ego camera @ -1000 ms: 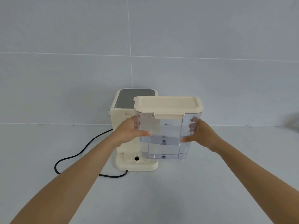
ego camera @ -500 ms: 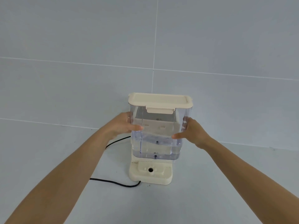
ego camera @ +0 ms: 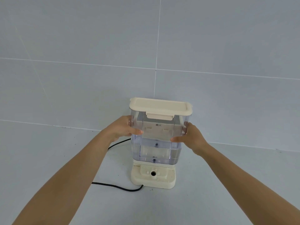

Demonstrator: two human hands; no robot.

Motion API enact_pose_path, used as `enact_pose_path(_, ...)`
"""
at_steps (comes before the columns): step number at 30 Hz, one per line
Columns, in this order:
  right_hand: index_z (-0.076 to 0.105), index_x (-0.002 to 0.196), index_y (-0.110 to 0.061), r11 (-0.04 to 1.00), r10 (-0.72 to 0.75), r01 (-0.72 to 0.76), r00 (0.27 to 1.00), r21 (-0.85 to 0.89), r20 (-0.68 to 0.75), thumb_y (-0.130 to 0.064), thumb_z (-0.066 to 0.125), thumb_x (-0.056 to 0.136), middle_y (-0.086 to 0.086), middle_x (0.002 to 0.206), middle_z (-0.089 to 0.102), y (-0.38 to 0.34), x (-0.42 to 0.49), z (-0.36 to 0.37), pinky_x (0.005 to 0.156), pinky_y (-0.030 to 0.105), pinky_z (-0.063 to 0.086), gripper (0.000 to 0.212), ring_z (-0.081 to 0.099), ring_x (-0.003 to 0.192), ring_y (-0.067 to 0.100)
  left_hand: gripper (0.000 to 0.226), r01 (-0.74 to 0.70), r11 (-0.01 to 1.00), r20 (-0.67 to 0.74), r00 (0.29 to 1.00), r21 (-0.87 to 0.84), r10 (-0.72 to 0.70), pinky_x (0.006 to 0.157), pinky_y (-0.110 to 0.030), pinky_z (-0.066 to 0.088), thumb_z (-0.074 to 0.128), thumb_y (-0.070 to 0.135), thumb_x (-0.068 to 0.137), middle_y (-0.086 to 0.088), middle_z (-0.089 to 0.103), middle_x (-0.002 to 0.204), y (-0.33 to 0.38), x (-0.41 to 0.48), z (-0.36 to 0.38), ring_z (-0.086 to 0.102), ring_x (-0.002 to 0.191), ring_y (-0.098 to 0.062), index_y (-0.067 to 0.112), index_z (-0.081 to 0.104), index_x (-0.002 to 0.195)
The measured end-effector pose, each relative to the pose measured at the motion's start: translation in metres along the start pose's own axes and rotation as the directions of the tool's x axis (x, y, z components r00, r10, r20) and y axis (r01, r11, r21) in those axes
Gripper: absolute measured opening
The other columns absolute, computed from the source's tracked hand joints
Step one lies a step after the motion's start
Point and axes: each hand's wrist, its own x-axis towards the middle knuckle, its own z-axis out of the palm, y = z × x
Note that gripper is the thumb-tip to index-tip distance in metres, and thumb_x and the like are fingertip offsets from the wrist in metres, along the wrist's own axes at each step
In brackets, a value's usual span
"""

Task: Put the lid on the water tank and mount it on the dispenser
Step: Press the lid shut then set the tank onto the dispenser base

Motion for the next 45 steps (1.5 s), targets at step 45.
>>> enact_pose_path(45, 0.039, 0.127, -0.006, 0.990, 0.070, -0.070, 0.998, -0.122, -0.002, -0.012, 0.078, 0.065, 0.009, 0.127, 0.055, 0.063, 0.002, 0.031, 0.083, 0.029, 0.041, 0.073, 0.052, 0.116, 0.028, 0.045, -0.030, 0.999, 0.015, 0.999, 0.026, 0.030, 0.073, -0.013, 0.041, 0.072, 0.002, 0.070, 0.016, 0.061, 0.095, -0.070, 0.011, 0.026, 0.055, 0.089, 0.003, 0.024, 0.054, 0.105)
